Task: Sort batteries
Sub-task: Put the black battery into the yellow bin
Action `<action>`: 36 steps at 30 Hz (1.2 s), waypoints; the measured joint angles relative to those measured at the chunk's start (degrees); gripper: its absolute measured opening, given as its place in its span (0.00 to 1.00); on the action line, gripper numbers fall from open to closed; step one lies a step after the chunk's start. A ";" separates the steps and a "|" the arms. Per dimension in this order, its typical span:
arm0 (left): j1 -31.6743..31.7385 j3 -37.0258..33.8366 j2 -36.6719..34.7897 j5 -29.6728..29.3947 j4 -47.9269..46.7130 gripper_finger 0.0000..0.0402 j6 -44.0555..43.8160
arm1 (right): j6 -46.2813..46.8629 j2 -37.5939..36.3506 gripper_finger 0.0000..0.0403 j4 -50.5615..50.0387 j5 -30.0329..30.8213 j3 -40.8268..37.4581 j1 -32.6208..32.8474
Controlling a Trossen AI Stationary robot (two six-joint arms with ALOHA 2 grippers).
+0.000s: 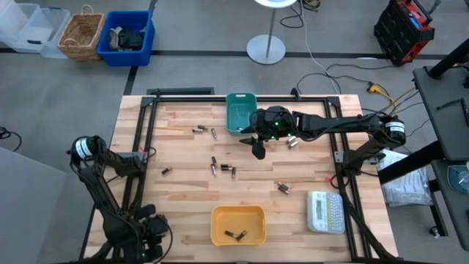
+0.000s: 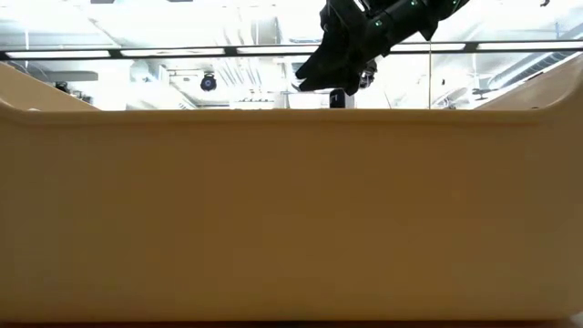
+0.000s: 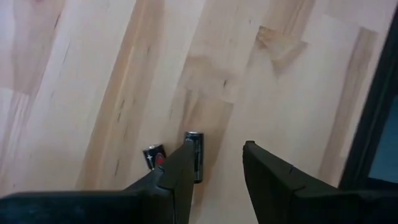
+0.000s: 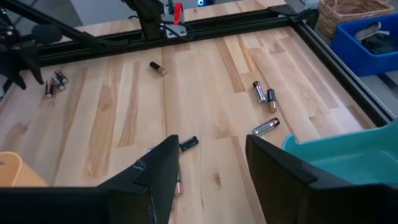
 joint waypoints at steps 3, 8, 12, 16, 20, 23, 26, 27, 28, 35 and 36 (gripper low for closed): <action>0.00 -0.66 0.00 0.01 0.03 0.29 -0.02 | 0.01 0.00 0.45 0.00 0.02 0.00 0.00; 0.00 -1.07 0.00 0.02 0.61 0.29 -0.02 | 0.01 0.00 0.44 0.00 0.01 -0.01 0.00; 0.00 -1.07 0.00 0.02 0.72 0.29 -0.04 | 0.01 0.00 0.45 0.02 0.00 -0.02 0.02; 0.00 -1.20 0.00 0.02 1.08 0.29 -0.04 | 0.02 0.02 0.45 0.01 0.00 -0.02 0.00; 0.00 -2.10 -0.04 0.04 2.16 0.29 -0.70 | 0.03 0.02 0.44 0.00 0.00 -0.02 0.02; 0.00 -3.00 -0.04 0.49 3.52 0.29 -0.93 | 0.03 0.02 0.45 0.00 0.02 -0.02 0.01; 0.00 -3.43 -0.04 0.51 3.76 0.29 -0.92 | 0.08 0.02 0.46 0.02 0.00 -0.02 0.00; 0.00 -3.45 -0.04 0.58 3.83 0.29 -0.93 | 0.09 0.02 0.46 0.00 0.02 -0.02 0.02; 0.00 -3.56 -0.04 0.74 4.10 0.29 -0.94 | 0.07 0.02 0.46 0.00 0.00 -0.02 0.02; 0.00 -4.20 -0.04 1.99 4.17 0.29 0.11 | 0.07 0.02 0.44 0.00 0.00 -0.02 0.02; 0.00 -4.20 -0.04 1.99 4.17 0.29 0.26 | 0.09 0.02 0.44 0.00 0.02 -0.02 0.02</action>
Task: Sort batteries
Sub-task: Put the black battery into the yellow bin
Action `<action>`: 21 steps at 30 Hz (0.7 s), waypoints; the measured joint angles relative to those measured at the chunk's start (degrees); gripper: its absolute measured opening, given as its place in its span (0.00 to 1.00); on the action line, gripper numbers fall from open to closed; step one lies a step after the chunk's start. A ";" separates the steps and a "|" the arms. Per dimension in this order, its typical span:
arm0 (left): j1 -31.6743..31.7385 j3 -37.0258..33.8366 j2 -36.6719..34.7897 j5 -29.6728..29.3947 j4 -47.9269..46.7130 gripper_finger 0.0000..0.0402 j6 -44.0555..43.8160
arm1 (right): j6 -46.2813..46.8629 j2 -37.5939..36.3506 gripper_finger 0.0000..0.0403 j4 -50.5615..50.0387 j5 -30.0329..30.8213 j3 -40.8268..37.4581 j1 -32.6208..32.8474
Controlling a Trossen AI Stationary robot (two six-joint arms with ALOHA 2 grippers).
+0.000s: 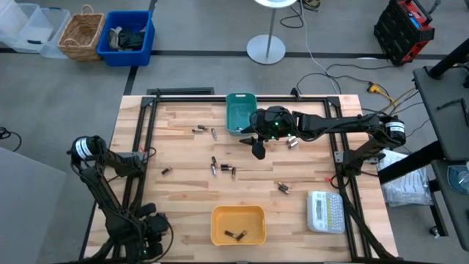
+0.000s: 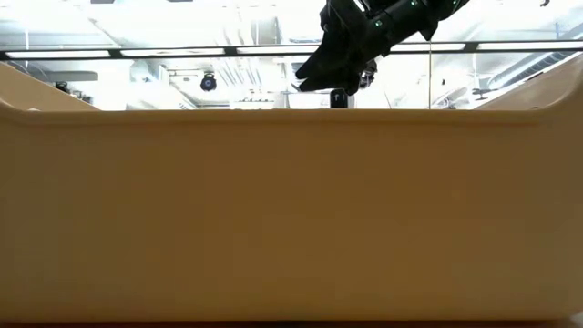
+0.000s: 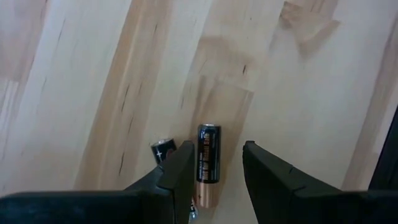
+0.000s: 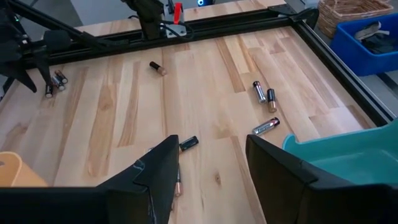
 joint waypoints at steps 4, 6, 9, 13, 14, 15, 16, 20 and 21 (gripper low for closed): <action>0.00 0.00 0.00 0.02 0.11 0.29 0.18 | -0.04 0.00 0.45 0.00 0.00 0.00 -0.01; 0.00 -0.09 0.00 0.02 0.29 0.29 0.37 | -0.02 0.00 0.46 0.00 -0.02 0.00 -0.02; 0.00 -0.55 0.00 0.02 0.89 0.29 0.39 | -0.02 0.02 0.45 0.00 -0.01 0.00 -0.01; 0.00 -1.31 0.00 0.02 2.37 0.29 0.39 | -0.02 0.02 0.44 0.00 -0.02 0.00 -0.02; 0.00 -1.41 0.00 0.02 2.45 0.29 0.39 | 0.02 0.02 0.44 0.00 -0.02 0.00 -0.02; 0.00 -1.51 0.00 0.02 2.52 0.29 0.39 | 0.08 0.02 0.44 0.00 -0.01 0.00 -0.01; 0.00 -1.62 0.00 0.02 2.64 0.29 0.39 | 0.09 0.02 0.45 -0.01 -0.02 0.00 -0.01; 0.00 -2.03 0.00 0.02 3.13 0.29 0.42 | 0.11 0.02 0.46 0.00 -0.02 0.00 0.13; 0.00 -2.31 0.00 0.02 3.48 0.29 0.42 | 0.09 0.02 0.46 -0.02 -0.02 0.00 0.19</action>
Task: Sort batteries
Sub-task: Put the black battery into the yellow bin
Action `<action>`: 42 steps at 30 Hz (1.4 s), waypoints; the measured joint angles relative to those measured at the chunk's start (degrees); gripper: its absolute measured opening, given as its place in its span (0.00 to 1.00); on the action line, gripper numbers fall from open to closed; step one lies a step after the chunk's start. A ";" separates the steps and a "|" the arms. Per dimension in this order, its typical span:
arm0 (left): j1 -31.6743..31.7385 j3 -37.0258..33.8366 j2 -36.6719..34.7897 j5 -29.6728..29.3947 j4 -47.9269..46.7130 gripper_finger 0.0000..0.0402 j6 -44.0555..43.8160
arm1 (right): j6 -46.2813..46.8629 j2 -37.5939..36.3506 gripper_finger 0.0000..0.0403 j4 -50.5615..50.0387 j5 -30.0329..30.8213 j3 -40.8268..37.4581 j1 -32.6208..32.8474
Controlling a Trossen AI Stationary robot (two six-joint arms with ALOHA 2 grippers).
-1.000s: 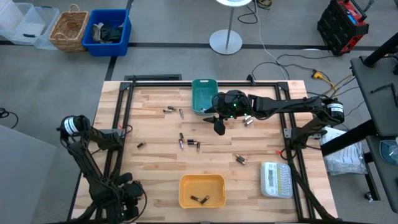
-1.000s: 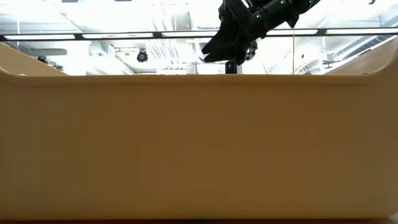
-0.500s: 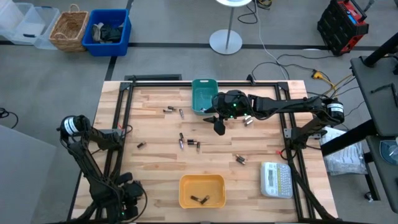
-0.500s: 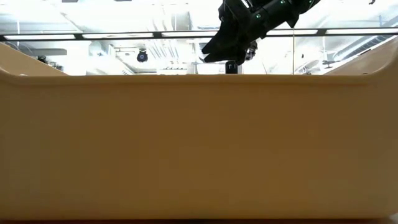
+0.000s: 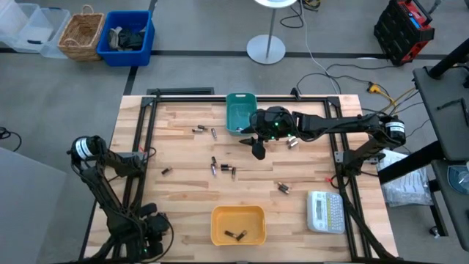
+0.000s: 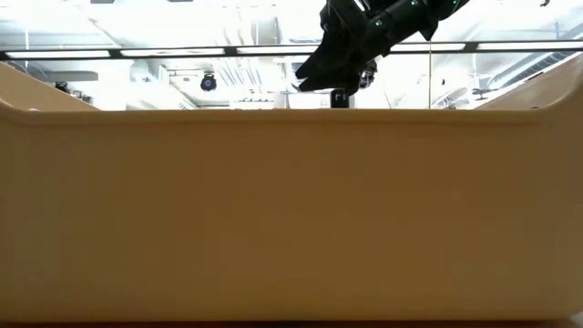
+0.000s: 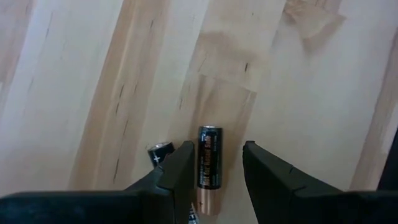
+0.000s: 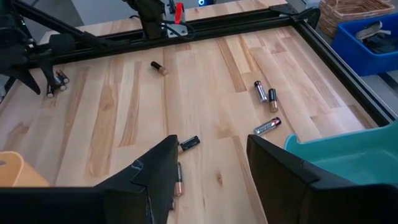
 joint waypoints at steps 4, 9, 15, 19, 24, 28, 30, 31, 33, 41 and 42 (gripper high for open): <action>0.00 -1.80 0.00 0.02 2.48 0.29 0.00 | -0.03 0.00 0.46 0.00 0.00 0.00 0.03; 0.00 -2.85 -0.04 0.22 4.20 0.29 0.02 | 0.00 0.00 0.46 0.00 0.00 0.00 0.03; 0.02 -3.06 -0.07 0.65 4.50 0.29 0.02 | -0.11 0.00 0.46 -0.02 0.00 0.00 0.03; 0.02 -3.06 -0.07 0.83 4.48 0.29 0.02 | -0.11 0.00 0.46 -0.17 0.00 0.00 0.03; 0.02 -3.09 -0.07 0.96 4.46 0.29 0.02 | -0.11 0.00 0.46 -0.20 0.00 0.00 0.03; 0.02 -3.09 -0.07 0.98 4.46 0.29 0.02 | -0.11 0.00 0.46 -0.20 0.00 0.00 0.03; 0.02 -3.09 -0.07 1.00 4.46 0.29 0.02 | -0.11 0.00 0.46 -0.20 0.00 0.00 0.03; 0.02 -3.09 -0.07 0.98 4.46 0.29 0.02 | -0.11 0.00 0.46 -0.20 0.00 0.00 0.03; 0.02 -3.09 -0.07 1.01 4.44 0.29 0.02 | -0.11 0.00 0.46 -0.20 0.00 0.00 0.03; 0.02 -3.17 -0.04 1.02 4.32 0.19 0.02 | -0.11 0.00 0.46 -0.28 0.00 0.00 0.03; 0.04 -3.20 -0.04 1.04 4.47 0.16 0.00 | -0.11 0.00 0.46 -0.30 0.00 0.00 0.03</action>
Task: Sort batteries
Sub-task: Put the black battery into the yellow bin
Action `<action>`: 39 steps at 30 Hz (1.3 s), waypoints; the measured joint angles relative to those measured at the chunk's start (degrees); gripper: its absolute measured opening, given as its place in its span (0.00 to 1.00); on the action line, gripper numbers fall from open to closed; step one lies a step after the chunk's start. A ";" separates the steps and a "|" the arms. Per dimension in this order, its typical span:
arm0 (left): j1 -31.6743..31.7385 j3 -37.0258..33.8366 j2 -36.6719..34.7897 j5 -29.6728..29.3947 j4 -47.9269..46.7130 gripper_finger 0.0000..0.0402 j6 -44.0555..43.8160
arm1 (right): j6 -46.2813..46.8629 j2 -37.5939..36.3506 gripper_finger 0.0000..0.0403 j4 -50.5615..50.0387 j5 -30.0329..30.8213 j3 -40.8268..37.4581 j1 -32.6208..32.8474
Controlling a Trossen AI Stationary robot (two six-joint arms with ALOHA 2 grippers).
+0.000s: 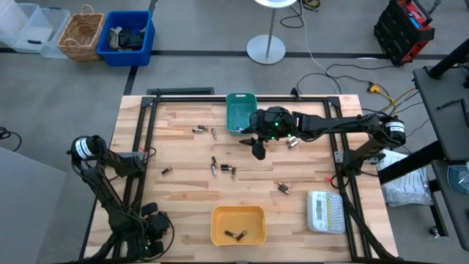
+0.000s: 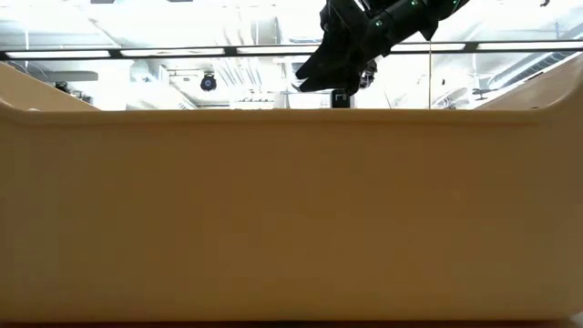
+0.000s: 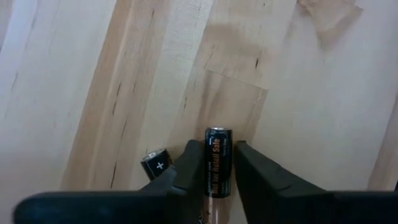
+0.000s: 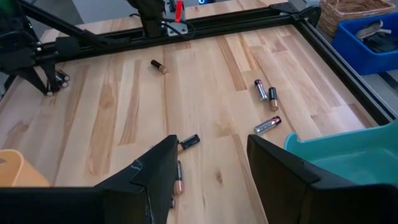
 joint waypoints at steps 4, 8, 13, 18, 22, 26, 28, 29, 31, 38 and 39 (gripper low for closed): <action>0.00 0.00 0.00 0.01 0.95 0.06 0.00 | 0.00 0.00 0.46 -0.07 0.00 0.00 0.00; 0.00 0.29 0.04 0.03 1.58 0.05 0.68 | 0.00 0.00 0.46 -0.07 -0.02 0.00 0.00; -0.05 1.80 0.15 0.46 1.67 0.05 1.57 | 0.03 0.00 0.46 -0.09 0.00 0.00 0.00; -0.04 3.11 0.15 -0.44 1.29 0.05 1.99 | 0.02 0.00 0.46 -0.12 -0.01 0.00 0.00; -0.01 4.65 0.15 -4.80 0.91 0.05 4.64 | 0.02 0.00 0.46 -0.13 -0.02 0.00 0.00; 0.21 6.82 0.15 -9.96 -2.05 0.05 6.63 | 0.00 0.00 0.46 -0.12 -0.02 0.00 0.00; 0.44 7.92 0.15 -11.74 -4.15 0.05 7.37 | 0.00 0.00 0.46 -0.12 0.00 0.00 0.00; 0.57 8.56 0.15 -12.84 -5.31 0.05 7.69 | 0.00 0.00 0.46 -0.13 -0.02 0.00 0.00; 0.86 9.77 0.06 -15.54 -7.32 0.05 8.65 | 0.00 0.00 0.46 -0.11 -0.02 0.00 0.00; 2.10 13.02 -2.17 -27.47 -12.92 0.05 14.48 | -0.02 0.00 0.46 -0.13 -0.02 0.00 0.00; 2.33 13.27 -2.76 -29.66 -13.36 0.05 15.73 | -0.02 0.00 0.46 -0.11 -0.02 0.00 0.00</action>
